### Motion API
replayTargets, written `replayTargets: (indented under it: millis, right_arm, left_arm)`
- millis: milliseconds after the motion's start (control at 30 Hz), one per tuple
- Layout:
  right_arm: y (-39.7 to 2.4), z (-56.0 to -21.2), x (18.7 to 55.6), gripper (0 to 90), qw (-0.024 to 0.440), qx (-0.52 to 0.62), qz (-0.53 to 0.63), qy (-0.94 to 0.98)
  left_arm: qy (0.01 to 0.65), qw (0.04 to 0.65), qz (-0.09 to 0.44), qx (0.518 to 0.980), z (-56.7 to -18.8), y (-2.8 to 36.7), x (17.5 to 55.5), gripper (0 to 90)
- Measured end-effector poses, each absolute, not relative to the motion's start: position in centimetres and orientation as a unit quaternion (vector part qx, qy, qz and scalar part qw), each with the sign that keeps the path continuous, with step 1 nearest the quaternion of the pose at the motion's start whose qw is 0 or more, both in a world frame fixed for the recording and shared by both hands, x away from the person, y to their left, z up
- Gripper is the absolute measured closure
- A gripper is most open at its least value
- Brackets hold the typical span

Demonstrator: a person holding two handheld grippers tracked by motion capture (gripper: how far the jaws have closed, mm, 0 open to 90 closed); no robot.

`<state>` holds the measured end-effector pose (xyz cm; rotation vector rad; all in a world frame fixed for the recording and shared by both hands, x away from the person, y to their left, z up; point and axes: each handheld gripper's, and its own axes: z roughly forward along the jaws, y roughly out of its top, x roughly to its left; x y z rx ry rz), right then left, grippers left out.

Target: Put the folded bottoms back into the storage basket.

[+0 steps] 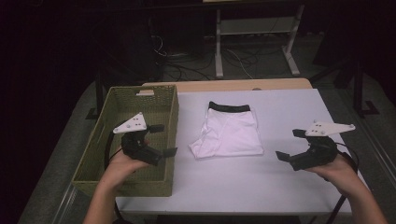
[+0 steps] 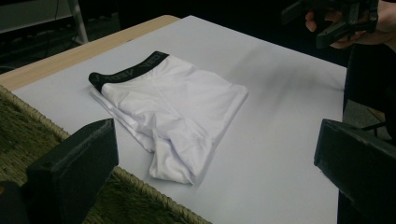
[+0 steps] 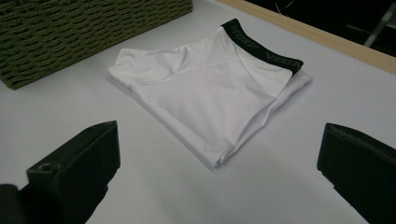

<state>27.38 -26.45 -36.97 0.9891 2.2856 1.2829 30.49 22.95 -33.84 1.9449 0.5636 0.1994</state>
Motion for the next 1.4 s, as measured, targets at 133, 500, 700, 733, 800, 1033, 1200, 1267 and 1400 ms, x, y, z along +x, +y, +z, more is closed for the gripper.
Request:
replayTargets:
  millis: [133, 500, 700, 733, 800, 1033, 1200, 1267, 1400]
  right_arm:
    - [-26.5, -36.9, 27.3, 0.0, 0.169, 0.349, 0.454, 0.803]
    - [-26.4, -36.9, 27.5, 0.0, 0.164, 0.346, 0.463, 0.799]
    - [-26.2, -36.9, 27.7, 0.0, 0.168, 0.345, 0.460, 0.801]
    - [-26.1, -36.9, 27.7, 0.0, 0.169, 0.346, 0.460, 0.800]
    - [-26.0, -37.0, 27.7, 0.0, 0.170, 0.346, 0.461, 0.799]
    - [-25.6, -37.3, 27.9, 0.0, 0.171, 0.345, 0.462, 0.799]
    - [-25.4, -37.6, 28.0, 0.0, 0.170, 0.343, 0.463, 0.799]
    - [-25.4, -37.8, 28.0, 0.0, 0.169, 0.344, 0.466, 0.798]
    - [-25.2, -38.3, 28.3, 0.0, 0.169, 0.345, 0.467, 0.797]
  left_arm:
    - [0.236, 0.524, 0.085, 0.814, -33.9, 22.8, 30.5, 0.0]
    - [0.240, 0.529, 0.086, 0.809, -34.2, 22.6, 30.2, 0.0]
    - [0.238, 0.527, 0.087, 0.812, -34.5, 22.5, 30.0, 0.0]
    - [0.235, 0.527, 0.087, 0.812, -34.6, 22.5, 30.0, 0.0]
    - [0.228, 0.524, 0.092, 0.815, -34.7, 22.4, 30.0, 0.0]
    - [0.231, 0.529, 0.091, 0.812, -35.4, 22.6, 30.1, 0.0]
    - [0.230, 0.529, 0.091, 0.812, -35.5, 22.6, 30.1, 0.0]
    - [0.230, 0.529, 0.089, 0.812, -35.6, 22.6, 30.1, 0.0]
    - [0.230, 0.531, 0.084, 0.811, -35.7, 22.7, 30.2, 0.0]
